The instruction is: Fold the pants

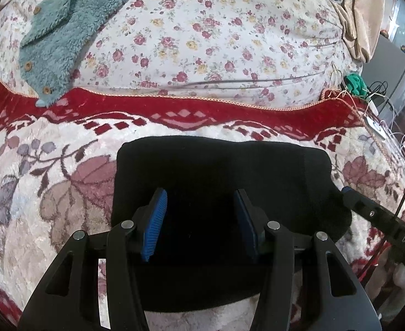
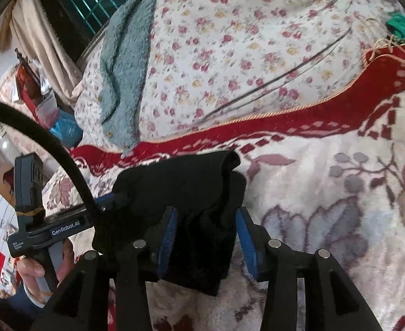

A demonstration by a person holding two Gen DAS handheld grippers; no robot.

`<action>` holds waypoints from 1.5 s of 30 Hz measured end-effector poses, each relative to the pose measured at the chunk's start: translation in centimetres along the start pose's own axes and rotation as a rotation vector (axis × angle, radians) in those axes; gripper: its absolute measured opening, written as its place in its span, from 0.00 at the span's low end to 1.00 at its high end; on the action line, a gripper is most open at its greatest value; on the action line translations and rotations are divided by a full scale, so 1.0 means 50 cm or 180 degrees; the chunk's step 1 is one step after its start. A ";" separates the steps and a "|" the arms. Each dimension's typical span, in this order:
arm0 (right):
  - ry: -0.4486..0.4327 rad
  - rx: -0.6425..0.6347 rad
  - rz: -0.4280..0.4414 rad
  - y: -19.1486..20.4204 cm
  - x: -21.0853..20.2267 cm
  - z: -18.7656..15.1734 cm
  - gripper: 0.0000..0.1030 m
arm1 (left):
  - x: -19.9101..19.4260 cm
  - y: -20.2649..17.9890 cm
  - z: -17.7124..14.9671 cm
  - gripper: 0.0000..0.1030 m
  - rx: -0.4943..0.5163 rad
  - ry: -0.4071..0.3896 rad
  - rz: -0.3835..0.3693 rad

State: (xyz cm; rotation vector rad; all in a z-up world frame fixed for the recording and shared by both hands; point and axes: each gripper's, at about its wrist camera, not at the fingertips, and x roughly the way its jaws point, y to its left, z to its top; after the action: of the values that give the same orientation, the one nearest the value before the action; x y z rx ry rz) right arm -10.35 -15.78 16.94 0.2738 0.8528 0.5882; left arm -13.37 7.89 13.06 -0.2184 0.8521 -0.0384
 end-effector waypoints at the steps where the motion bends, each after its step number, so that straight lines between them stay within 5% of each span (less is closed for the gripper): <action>1: -0.0031 0.0003 -0.0004 0.001 -0.007 0.002 0.46 | -0.004 0.003 -0.001 0.48 -0.0012 0.0008 -0.0004; 7: -0.0205 -0.0053 0.0098 0.035 -0.021 0.009 0.47 | -0.029 0.025 -0.007 0.48 -0.0127 0.0005 0.0009; 20: -0.0117 -0.0085 0.0157 0.079 0.044 0.021 0.47 | -0.059 0.066 -0.006 0.48 -0.0364 -0.0009 -0.0053; 25: -0.0150 -0.0118 0.0177 0.079 0.040 0.018 0.55 | -0.068 0.055 -0.004 0.48 -0.0295 -0.0030 -0.0079; 42: -0.0563 -0.0360 0.0521 0.126 -0.027 0.004 0.55 | -0.085 0.012 -0.010 0.48 -0.0128 -0.0058 -0.0170; 45: -0.0526 -0.0461 0.0428 0.139 -0.022 -0.004 0.67 | -0.089 0.009 -0.017 0.48 -0.0097 -0.0060 -0.0146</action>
State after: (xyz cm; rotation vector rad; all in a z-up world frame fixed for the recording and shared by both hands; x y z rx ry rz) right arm -13.68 -10.77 20.63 0.2454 0.6322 0.7389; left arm -16.95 8.72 15.74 -0.2667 0.8293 -0.0661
